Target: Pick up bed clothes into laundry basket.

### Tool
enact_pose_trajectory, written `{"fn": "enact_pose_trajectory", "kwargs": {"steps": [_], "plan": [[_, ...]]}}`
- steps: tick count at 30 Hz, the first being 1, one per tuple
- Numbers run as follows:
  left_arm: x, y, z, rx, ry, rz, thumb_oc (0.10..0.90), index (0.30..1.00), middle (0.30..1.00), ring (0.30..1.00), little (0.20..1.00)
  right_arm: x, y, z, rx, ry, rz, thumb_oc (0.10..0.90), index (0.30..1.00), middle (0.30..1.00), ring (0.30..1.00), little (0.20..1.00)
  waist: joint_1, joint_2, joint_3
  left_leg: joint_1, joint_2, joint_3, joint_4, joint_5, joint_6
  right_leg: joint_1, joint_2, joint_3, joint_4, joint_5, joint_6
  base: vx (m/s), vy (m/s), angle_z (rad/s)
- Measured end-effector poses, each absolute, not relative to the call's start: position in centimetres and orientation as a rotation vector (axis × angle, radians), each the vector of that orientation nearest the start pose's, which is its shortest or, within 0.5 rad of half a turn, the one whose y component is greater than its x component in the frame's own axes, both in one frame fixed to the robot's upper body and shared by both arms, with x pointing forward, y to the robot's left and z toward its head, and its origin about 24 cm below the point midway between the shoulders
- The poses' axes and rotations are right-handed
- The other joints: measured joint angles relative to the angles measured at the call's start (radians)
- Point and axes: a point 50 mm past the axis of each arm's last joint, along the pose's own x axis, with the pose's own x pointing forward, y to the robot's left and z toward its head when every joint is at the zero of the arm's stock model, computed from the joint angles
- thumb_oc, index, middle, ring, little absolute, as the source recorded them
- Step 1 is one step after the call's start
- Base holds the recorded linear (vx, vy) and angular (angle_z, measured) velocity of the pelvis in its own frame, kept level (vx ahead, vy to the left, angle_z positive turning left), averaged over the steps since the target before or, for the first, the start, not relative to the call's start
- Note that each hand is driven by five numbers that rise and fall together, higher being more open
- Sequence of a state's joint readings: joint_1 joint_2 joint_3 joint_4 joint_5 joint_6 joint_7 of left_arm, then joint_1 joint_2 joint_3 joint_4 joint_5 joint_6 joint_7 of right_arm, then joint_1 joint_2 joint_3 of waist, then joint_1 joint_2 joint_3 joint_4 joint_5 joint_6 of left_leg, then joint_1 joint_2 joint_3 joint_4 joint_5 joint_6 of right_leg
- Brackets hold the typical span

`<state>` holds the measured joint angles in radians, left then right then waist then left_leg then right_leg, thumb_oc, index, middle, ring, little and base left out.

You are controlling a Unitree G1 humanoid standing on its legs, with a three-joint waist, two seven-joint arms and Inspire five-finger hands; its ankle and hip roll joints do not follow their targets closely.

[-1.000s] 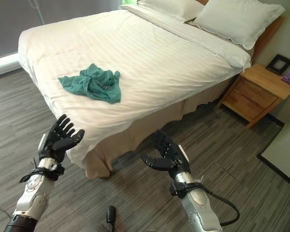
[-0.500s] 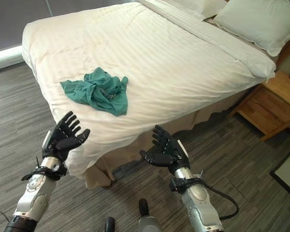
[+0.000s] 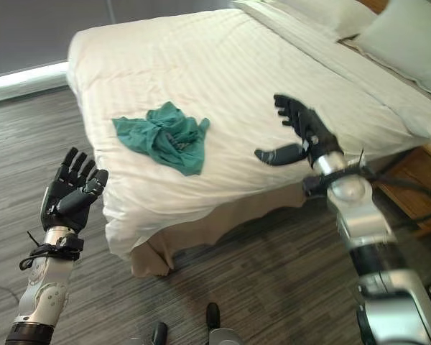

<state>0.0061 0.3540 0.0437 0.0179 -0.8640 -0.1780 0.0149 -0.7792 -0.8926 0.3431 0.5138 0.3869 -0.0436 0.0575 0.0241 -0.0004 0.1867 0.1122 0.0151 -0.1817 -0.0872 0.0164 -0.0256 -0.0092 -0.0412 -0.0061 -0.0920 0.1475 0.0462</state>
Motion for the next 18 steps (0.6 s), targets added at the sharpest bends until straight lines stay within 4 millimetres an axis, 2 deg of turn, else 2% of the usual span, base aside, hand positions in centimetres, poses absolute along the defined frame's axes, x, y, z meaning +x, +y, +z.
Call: {"fn": "enact_pose_trajectory", "kwargs": {"steps": [2,3,6,7,8,10,12,15,16,18], "plan": [[25.0,24.1,7.1,-0.481,-0.174,0.110,0.800,0.900,0.900,0.900,0.900,37.7,-26.9,23.2,-0.651,-0.185,-0.002,0.800,0.900,0.900,0.900,0.900,0.027,0.002,-0.001,-0.013,0.004,-0.016,0.002,0.003,-0.004,0.000,0.002,-0.017,0.000,0.001,-0.002,0.02,-0.051,0.25],[25.0,24.1,7.2,-0.478,-0.180,0.110,0.800,0.900,0.900,0.900,0.900,38.4,-27.3,24.7,-0.670,-0.176,-0.055,0.800,0.900,0.900,0.900,0.900,0.057,0.006,-0.001,-0.016,0.004,-0.034,0.001,0.009,-0.011,-0.001,0.002,-0.029,0.000,-0.003,-0.003,0.01,-0.047,0.33],[24.7,24.5,6.8,-0.472,-0.173,0.128,0.800,0.900,0.900,0.900,0.900,39.3,-28.0,26.1,-0.667,-0.169,-0.157,0.800,0.900,0.900,0.900,0.900,0.112,0.013,0.000,-0.031,0.004,-0.060,0.002,0.011,-0.017,0.001,-0.001,-0.058,0.000,-0.008,-0.002,0.05,-0.102,0.41],[24.2,24.8,6.4,-0.460,-0.156,0.138,0.800,0.900,0.900,0.900,0.900,39.8,-28.3,26.5,-0.690,-0.136,-0.210,0.800,0.900,0.900,0.900,0.900,0.136,0.020,0.002,-0.044,0.002,-0.093,-0.001,0.007,-0.024,0.004,-0.007,-0.084,0.000,-0.019,-0.008,0.10,-0.117,0.51],[24.0,25.0,6.3,-0.453,-0.148,0.142,0.800,0.900,0.900,0.900,0.900,40.0,-28.4,26.4,-0.704,-0.121,-0.224,0.800,0.900,0.900,0.900,0.900,0.143,0.021,0.002,-0.047,0.002,-0.102,-0.001,0.006,-0.024,0.005,-0.007,-0.095,0.000,-0.021,-0.007,0.06,-0.131,0.55],[23.3,25.3,5.5,-0.443,-0.116,0.157,0.800,0.900,0.900,0.900,0.900,40.0,-28.6,26.1,-0.738,-0.095,-0.236,0.800,0.900,0.900,0.900,0.900,0.180,0.031,0.004,-0.059,0.002,-0.122,0.000,0.012,-0.019,0.003,-0.009,-0.117,0.000,-0.028,-0.004,0.02,-0.082,0.30],[22.5,25.4,4.8,-0.436,-0.084,0.165,0.800,0.900,0.900,0.900,0.900,40.1,-28.8,26.2,-0.763,-0.081,-0.248,0.800,0.900,0.900,0.900,0.900,0.186,0.040,0.004,-0.070,-0.002,-0.143,0.001,0.020,-0.022,-0.006,-0.013,-0.133,0.000,-0.031,-0.007,-0.01,-0.045,0.37],[21.6,25.5,3.9,-0.421,-0.033,0.168,0.800,0.900,0.900,0.900,0.900,40.0,-29.3,26.9,-0.797,-0.064,-0.277,0.800,0.900,0.900,0.900,0.900,0.211,0.068,0.011,-0.113,-0.012,-0.158,0.001,0.034,-0.038,-0.034,-0.024,-0.158,0.000,-0.034,-0.004,-0.05,-0.057,0.30],[21.5,25.2,3.6,-0.424,-0.021,0.157,0.800,0.900,0.900,0.900,0.900,39.7,-30.1,27.5,-0.805,-0.062,-0.311,0.800,0.900,0.900,0.900,0.900,0.233,0.090,0.017,-0.134,-0.017,-0.162,0.002,0.040,-0.044,-0.051,-0.030,-0.169,0.000,-0.034,-0.003,-0.02,-0.043,0.26],[21.4,24.9,3.4,-0.425,-0.009,0.143,0.800,0.900,0.900,0.900,0.900,39.5,-30.8,27.4,-0.806,-0.036,-0.341,0.800,0.900,0.900,0.900,0.900,0.236,0.107,0.018,-0.147,-0.023,-0.172,0.001,0.047,-0.053,-0.053,-0.037,-0.186,0.000,-0.036,-0.001,-0.01,-0.040,0.32]]}}
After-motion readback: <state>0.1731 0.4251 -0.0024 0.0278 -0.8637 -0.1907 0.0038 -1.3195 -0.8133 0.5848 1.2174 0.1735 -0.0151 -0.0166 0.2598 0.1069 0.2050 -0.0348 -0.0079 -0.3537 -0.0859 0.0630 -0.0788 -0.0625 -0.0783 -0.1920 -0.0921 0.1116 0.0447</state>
